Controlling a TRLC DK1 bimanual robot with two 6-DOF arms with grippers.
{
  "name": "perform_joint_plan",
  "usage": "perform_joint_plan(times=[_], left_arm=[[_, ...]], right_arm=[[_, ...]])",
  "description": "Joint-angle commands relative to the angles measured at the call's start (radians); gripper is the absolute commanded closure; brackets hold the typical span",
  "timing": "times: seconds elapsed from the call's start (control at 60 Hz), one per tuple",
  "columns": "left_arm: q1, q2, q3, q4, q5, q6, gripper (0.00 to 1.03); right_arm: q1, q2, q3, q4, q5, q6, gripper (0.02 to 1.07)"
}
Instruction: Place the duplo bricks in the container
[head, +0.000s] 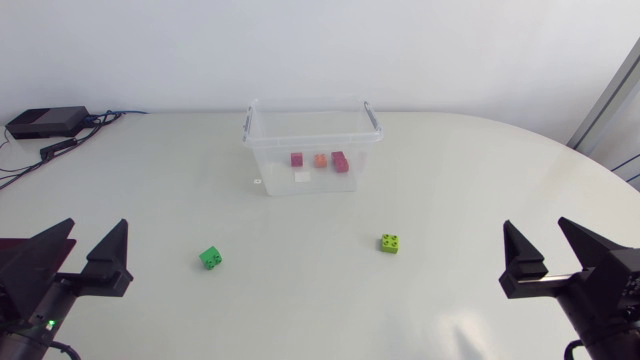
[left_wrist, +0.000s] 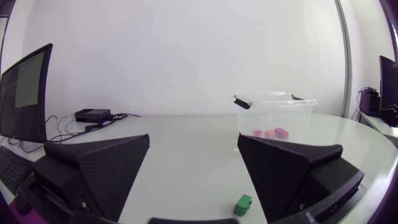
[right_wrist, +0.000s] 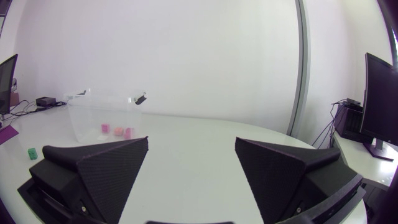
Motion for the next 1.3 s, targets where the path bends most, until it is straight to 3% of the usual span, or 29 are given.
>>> perform_joint_plan(times=[0.0, 0.333, 0.417, 0.467, 0.533, 0.6, 0.667, 0.733, 0.75, 0.767, 0.8, 0.867, 0.917, 0.983, 1.067, 1.117, 1.183, 1.283], left_arm=[[-0.007, -0.011, -0.016, -0.002, -0.010, -0.001, 0.04], [-0.007, -0.014, -0.014, -0.005, -0.012, -0.007, 0.04], [-0.023, -0.012, 0.049, -0.037, -0.010, -0.018, 0.07], [-0.053, 0.198, 0.190, -0.016, -0.009, -0.024, 0.07], [-0.086, 0.514, 0.391, -0.024, -0.009, -0.067, 0.05], [-0.021, 0.850, 0.645, -0.151, 0.002, -0.102, 0.05], [0.005, 1.117, 0.834, -0.257, 0.122, -0.091, 0.06], [-0.037, 1.281, 0.928, -0.327, 0.070, 0.030, 0.07], [-0.055, 1.353, 0.964, -0.341, 0.057, 0.231, 0.07], [-0.064, 1.395, 0.987, -0.375, 0.048, 0.346, 0.07], [-0.067, 1.434, 1.007, -0.403, 0.047, 0.335, 0.06], [-0.081, 1.625, 1.132, -0.685, 0.060, 0.380, 0.04], [-0.090, 1.642, 1.096, -0.715, 0.103, 0.489, 0.04], [-0.118, 1.579, 0.983, -0.689, 0.126, 0.579, 0.05], [-0.129, 1.537, 0.906, -0.669, 0.129, 0.642, 0.05], [-0.139, 1.519, 0.874, -0.668, 0.152, 0.660, 0.05], [-0.161, 1.508, 0.840, -0.666, 0.192, 0.686, 0.05], [-0.214, 1.554, 0.783, -0.550, 0.182, 0.699, 0.06]], right_arm=[[0.006, -0.007, -0.020, 0.010, -0.005, -0.006, 0.06], [0.009, -0.008, -0.020, 0.007, -0.005, -0.007, 0.06], [0.026, -0.005, 0.010, -0.003, -0.008, -0.007, 0.06], [0.045, 0.081, 0.061, 0.086, -0.017, -0.026, 0.06], [0.048, 0.349, 0.185, 0.167, -0.037, -0.032, 0.06], [0.031, 0.723, 0.415, 0.096, -0.060, -0.032, 0.06], [-0.003, 0.967, 0.559, 0.046, -0.123, -0.027, 0.06], [0.000, 1.147, 0.656, -0.013, -0.151, -0.026, 0.06], [0.002, 1.222, 0.702, -0.051, -0.192, -0.026, 0.06], [-0.006, 1.283, 0.733, -0.077, -0.246, -0.024, 0.06], [-0.018, 1.365, 0.782, -0.115, -0.320, -0.021, 0.06], [-0.038, 1.515, 0.874, -0.217, -0.464, -0.024, 0.06], [-0.041, 1.593, 0.925, -0.302, -0.530, -0.033, 0.06], [-0.041, 1.664, 1.000, -0.416, -0.547, -0.201, 0.06], [-0.024, 1.736, 1.152, -0.717, -0.508, -0.418, 0.06], [0.005, 1.742, 1.141, -0.649, -0.436, -0.395, 0.06], [0.051, 1.727, 1.104, -0.611, -0.424, -0.474, 0.06], [0.108, 1.760, 1.098, -0.612, -0.415, -0.558, 0.06]])
